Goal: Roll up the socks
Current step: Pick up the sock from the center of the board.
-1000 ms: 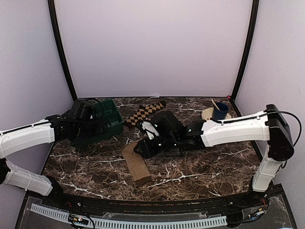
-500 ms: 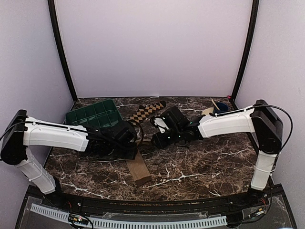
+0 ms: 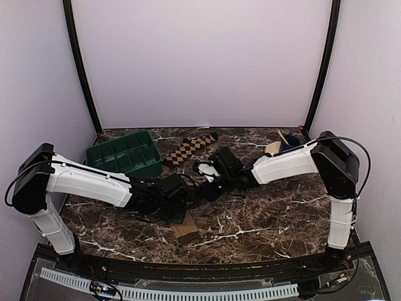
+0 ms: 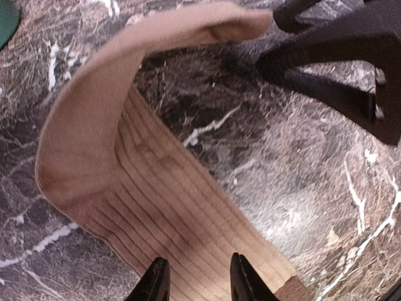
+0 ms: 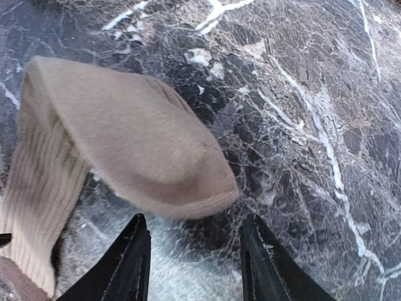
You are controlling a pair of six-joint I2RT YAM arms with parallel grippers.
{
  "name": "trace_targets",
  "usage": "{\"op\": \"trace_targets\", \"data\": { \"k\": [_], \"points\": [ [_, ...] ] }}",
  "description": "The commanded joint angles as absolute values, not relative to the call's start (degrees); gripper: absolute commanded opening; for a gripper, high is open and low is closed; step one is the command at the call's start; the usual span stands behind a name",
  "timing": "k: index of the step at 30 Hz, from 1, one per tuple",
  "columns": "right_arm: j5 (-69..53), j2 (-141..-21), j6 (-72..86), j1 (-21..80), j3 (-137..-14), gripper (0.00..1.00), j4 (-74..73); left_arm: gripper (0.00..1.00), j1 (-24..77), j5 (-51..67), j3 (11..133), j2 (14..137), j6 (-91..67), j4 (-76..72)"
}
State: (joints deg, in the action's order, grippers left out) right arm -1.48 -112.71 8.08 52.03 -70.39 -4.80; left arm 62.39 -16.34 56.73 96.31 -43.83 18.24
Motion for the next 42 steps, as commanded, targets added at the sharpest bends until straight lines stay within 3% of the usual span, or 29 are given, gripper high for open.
{"op": "trace_targets", "data": {
  "k": [1,9,26,29,32,42],
  "points": [
    [-1.38,-115.36,4.21,50.93,-72.90,0.44,-1.40,0.35,63.52,-15.54,54.40,95.71,-46.55,18.35],
    [-2.85,-117.24,1.64,49.45,-72.88,0.28,3.32,0.33,63.80,-15.67,50.94,94.73,-49.63,16.72],
    [-10.28,-119.19,-3.94,48.76,-74.51,0.31,7.00,0.33,63.72,-15.49,46.13,93.24,-52.07,13.64],
    [-10.81,-119.14,-4.99,48.55,-75.15,0.25,7.30,0.33,63.72,-15.70,45.73,93.14,-52.33,13.69],
    [-11.24,-118.67,-6.07,48.36,-75.61,0.01,7.26,0.33,63.72,-16.44,45.17,92.51,-52.79,14.27],
    [-11.23,-115.05,-1.72,47.30,-79.29,0.00,-2.64,0.33,62.19,-20.71,43.76,87.52,-51.23,17.90]
  ]
}}
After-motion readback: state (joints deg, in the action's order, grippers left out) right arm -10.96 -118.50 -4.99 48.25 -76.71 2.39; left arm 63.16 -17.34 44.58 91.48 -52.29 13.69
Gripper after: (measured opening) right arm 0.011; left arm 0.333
